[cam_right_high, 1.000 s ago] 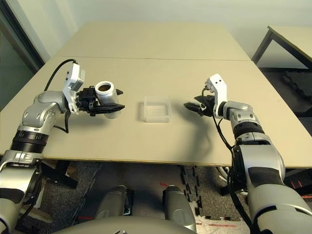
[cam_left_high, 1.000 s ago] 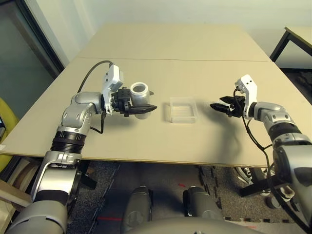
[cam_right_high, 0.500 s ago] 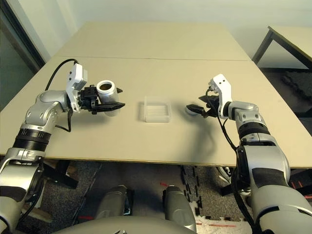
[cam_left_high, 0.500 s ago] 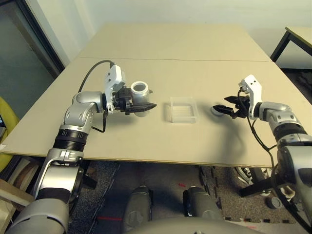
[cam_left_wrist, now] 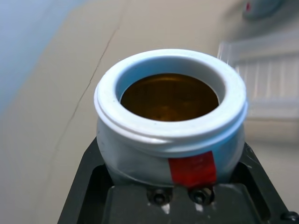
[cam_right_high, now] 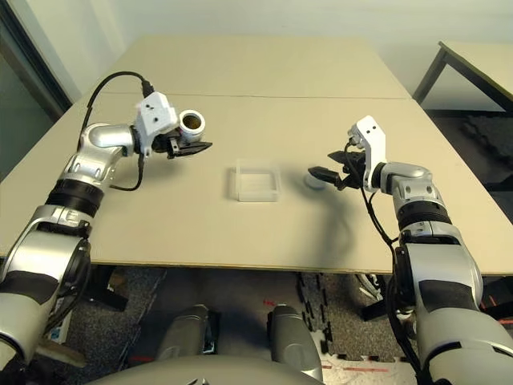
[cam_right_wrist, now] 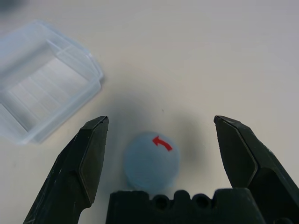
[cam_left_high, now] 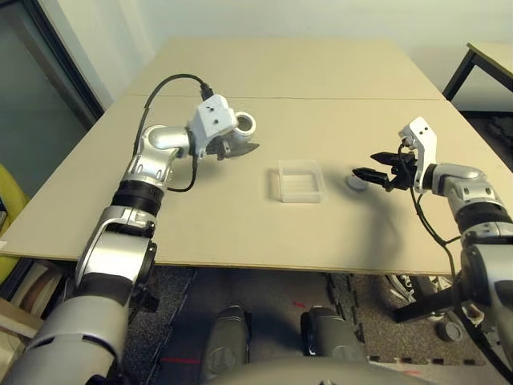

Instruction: Pour the medicine from the bottle into the box.

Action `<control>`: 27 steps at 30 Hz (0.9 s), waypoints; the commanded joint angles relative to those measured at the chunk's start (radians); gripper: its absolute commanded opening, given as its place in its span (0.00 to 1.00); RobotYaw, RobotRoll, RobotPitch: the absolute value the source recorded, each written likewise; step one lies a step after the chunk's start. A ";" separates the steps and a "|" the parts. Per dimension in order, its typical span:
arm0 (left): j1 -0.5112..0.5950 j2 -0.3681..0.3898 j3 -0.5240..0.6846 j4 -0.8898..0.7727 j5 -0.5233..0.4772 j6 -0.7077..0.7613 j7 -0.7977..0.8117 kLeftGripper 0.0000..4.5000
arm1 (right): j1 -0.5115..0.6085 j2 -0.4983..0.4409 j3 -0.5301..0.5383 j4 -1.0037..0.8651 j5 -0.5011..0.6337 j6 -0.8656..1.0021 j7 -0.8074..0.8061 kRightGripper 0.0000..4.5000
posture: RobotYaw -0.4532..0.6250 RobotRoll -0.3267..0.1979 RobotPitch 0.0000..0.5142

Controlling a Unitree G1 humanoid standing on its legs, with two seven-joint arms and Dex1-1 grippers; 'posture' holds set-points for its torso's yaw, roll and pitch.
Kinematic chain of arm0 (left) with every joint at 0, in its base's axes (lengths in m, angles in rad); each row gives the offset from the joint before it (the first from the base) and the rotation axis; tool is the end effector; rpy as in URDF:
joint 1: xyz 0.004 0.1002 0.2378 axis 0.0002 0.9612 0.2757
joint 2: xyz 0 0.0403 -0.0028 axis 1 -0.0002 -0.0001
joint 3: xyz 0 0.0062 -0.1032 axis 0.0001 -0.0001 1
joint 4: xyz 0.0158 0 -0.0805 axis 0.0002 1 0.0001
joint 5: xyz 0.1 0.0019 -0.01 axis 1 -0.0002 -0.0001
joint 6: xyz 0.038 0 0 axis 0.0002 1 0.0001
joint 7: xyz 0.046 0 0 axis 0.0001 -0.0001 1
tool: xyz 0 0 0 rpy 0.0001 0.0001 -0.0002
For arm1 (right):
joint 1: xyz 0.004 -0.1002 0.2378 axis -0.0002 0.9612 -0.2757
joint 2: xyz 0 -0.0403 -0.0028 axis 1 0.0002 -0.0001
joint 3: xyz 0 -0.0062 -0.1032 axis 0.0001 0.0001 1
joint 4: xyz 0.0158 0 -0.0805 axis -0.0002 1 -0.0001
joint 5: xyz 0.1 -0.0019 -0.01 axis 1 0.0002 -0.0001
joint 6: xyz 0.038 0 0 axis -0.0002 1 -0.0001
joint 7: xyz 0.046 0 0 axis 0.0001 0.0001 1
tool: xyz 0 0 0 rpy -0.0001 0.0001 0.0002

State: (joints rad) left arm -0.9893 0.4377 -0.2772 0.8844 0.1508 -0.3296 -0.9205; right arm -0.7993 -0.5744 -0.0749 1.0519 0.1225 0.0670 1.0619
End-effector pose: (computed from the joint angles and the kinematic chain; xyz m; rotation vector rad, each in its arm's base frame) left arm 0.3556 0.1770 0.1804 0.8728 -0.0294 -1.0303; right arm 0.3172 -0.2955 0.1152 -0.1041 0.3504 0.7171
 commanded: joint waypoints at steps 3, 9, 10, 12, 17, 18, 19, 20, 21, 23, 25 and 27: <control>-0.119 -0.026 -0.154 0.127 0.271 -0.168 0.262 0.61 | 0.027 -0.005 -0.032 -0.050 0.028 0.021 -0.004 1.00 | 0.36 0.62 0.01; -0.256 -0.059 -0.457 0.200 0.705 -0.276 0.741 0.61 | 0.062 0.000 -0.044 -0.097 0.051 0.046 -0.016 1.00 | 0.36 0.62 0.01; -0.275 -0.062 -0.502 0.208 0.766 -0.276 0.814 0.61 | 0.065 0.001 -0.044 -0.103 0.054 0.051 -0.018 1.00 | 0.37 0.62 0.01; -0.312 -0.087 -0.587 0.222 0.870 -0.274 0.926 0.61 | 0.070 0.004 -0.050 -0.113 0.066 0.061 -0.023 1.00 | 0.37 0.62 0.01; -0.339 -0.186 -0.774 0.292 1.065 -0.250 1.055 0.61 | 0.079 0.023 -0.083 -0.156 0.110 0.095 -0.043 1.00 | 0.36 0.62 0.01; -0.337 -0.198 -0.792 0.312 1.081 -0.239 1.059 0.61 | 0.081 0.027 -0.088 -0.168 0.119 0.103 -0.044 1.00 | 0.36 0.62 0.01; -0.337 -0.207 -0.800 0.330 1.088 -0.232 1.064 0.61 | 0.085 0.030 -0.090 -0.180 0.127 0.112 -0.045 1.00 | 0.36 0.62 0.01; -0.339 -0.212 -0.804 0.344 1.091 -0.227 1.073 0.61 | 0.090 0.033 -0.091 -0.192 0.131 0.119 -0.049 1.00 | 0.36 0.62 0.01; -0.343 -0.216 -0.802 0.357 1.088 -0.221 1.073 0.61 | 0.098 0.034 -0.090 -0.206 0.134 0.124 -0.051 1.00 | 0.35 0.62 0.01; -0.353 -0.217 -0.795 0.379 1.080 -0.210 1.072 0.61 | 0.114 0.037 -0.091 -0.230 0.144 0.134 -0.053 1.00 | 0.36 0.62 0.01; -0.358 -0.212 -0.787 0.396 1.069 -0.207 1.063 0.61 | 0.124 0.038 -0.094 -0.245 0.152 0.142 -0.053 1.00 | 0.36 0.62 0.01; -0.360 -0.201 -0.766 0.405 1.046 -0.212 1.054 0.61 | 0.129 0.037 -0.098 -0.252 0.154 0.147 -0.056 1.00 | 0.36 0.62 0.00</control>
State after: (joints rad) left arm -1.3281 0.2261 -1.0622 1.2727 1.2163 -0.5432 0.1404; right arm -0.6800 -0.5377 -0.1647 0.8232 0.2645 0.2034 1.0131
